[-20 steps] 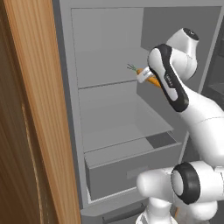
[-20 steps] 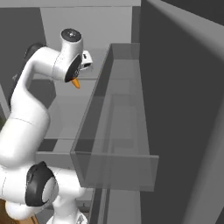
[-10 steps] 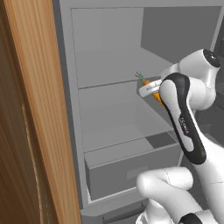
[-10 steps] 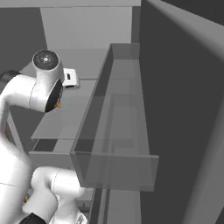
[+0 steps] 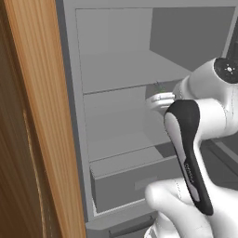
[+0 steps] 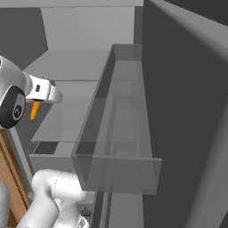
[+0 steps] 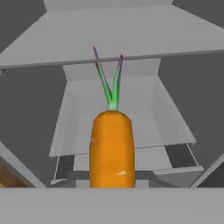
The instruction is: Place the cold items (carrot and eggplant) from the fridge in one tupperware on the dining counter. Place the warm items (kebab skewer and hot dog) in the stove area in another tupperware.
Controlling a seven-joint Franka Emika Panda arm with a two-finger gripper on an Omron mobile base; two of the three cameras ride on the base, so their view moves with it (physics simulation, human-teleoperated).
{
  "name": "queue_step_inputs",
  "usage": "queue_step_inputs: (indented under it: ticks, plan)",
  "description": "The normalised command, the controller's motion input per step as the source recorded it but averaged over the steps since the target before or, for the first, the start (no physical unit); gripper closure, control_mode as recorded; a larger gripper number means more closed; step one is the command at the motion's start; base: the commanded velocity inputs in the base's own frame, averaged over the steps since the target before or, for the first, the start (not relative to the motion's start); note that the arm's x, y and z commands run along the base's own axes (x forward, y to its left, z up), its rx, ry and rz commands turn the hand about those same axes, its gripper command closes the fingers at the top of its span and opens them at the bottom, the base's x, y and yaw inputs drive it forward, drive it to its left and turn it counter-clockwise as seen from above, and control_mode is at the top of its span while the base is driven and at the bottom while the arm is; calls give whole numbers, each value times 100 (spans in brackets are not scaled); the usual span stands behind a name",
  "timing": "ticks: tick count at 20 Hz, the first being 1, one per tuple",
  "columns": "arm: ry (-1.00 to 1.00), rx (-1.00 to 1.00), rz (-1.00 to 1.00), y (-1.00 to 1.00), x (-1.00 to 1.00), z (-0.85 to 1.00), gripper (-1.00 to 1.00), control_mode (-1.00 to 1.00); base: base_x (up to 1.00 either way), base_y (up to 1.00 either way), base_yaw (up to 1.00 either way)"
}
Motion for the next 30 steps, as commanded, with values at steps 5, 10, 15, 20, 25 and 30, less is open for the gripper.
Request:
queue_step_inputs:
  ticks: [5, 10, 15, 20, 25, 30]
  plan:
    - [0, 0, 0, 0, 0, 0, 100, 100, -96, 1, -13]
    - [0, 0, 0, 0, 0, 0, 100, 100, -86, -1, 3]
    - [0, 0, 0, 0, 0, 0, 100, 100, -98, -5, 22]
    - [0, 0, 0, 0, 0, 0, 100, 100, -99, -3, 1]
    - [0, 0, 0, 0, 0, 0, 100, 100, -63, -1, -65]
    - [0, 0, 0, 0, 0, 0, 100, 100, -34, 0, -100]
